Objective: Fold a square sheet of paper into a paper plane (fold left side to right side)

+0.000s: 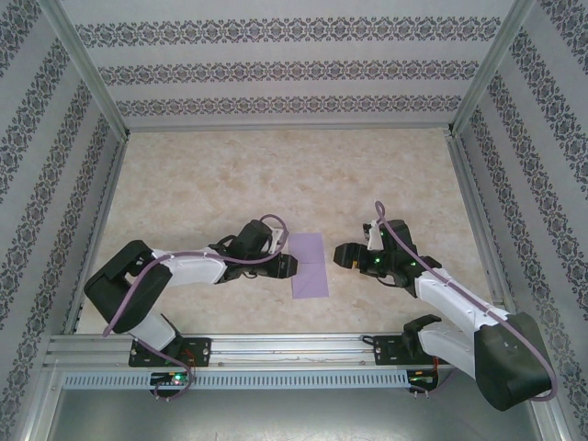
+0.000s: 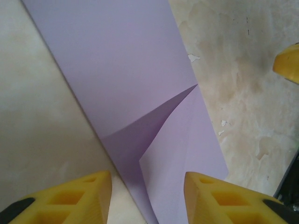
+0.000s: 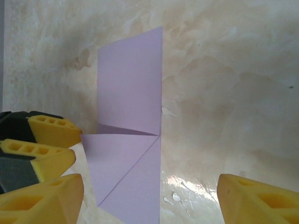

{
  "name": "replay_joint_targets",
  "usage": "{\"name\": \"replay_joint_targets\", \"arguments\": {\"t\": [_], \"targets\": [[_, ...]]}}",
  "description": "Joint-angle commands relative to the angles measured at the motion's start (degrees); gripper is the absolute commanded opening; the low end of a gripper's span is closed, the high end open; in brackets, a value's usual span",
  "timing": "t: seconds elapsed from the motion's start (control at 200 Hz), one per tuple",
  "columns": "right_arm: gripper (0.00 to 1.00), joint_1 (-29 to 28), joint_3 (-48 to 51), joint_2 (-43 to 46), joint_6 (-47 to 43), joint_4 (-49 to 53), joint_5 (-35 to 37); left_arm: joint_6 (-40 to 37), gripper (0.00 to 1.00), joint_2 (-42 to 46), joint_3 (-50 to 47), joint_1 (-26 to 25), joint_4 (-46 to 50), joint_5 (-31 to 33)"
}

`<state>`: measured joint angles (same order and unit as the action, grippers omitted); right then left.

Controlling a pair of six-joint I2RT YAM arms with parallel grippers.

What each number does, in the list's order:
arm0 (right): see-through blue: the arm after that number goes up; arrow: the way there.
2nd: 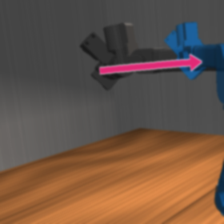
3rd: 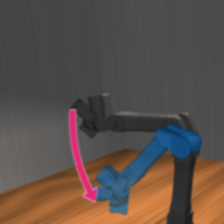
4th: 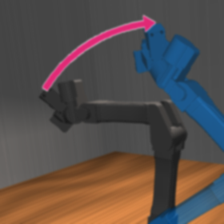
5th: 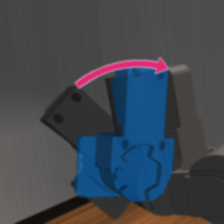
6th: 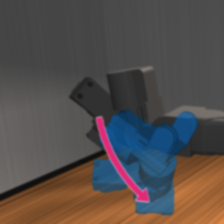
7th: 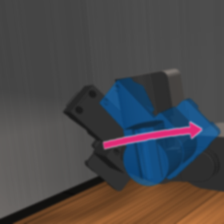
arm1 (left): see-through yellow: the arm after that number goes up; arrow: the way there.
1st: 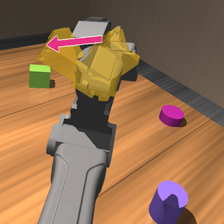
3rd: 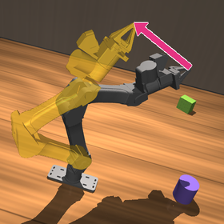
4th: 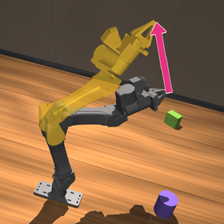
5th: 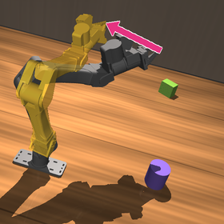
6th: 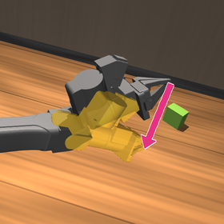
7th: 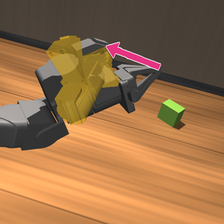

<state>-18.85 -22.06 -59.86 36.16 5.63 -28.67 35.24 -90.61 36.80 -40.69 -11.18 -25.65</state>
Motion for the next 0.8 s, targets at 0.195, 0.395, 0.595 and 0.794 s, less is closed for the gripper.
{"name": "replay_joint_targets", "arguments": {"t": [0.195,0.395,0.595,0.794], "targets": [[0.72,0.04,1.65,-0.51,0.53,-1.52,-4.77,2.06,0.15,-4.75,1.81,0.58,-10.40,-4.17],[0.71,-0.20,3.87,-2.75,3.12,-9.49,-9.92,3.01,0.01,-0.03,-2.54,0.61,-14.48,0.04],[0.70,-2.68,2.83,-6.47,5.55,-16.92,-10.43,4.83,0.00,3.82,-5.72,0.61,-17.75,2.16],[0.69,-6.20,0.58,-13.36,7.76,-25.22,-7.68,4.79,0.00,5.17,-6.22,0.61,-17.57,2.56]]}}
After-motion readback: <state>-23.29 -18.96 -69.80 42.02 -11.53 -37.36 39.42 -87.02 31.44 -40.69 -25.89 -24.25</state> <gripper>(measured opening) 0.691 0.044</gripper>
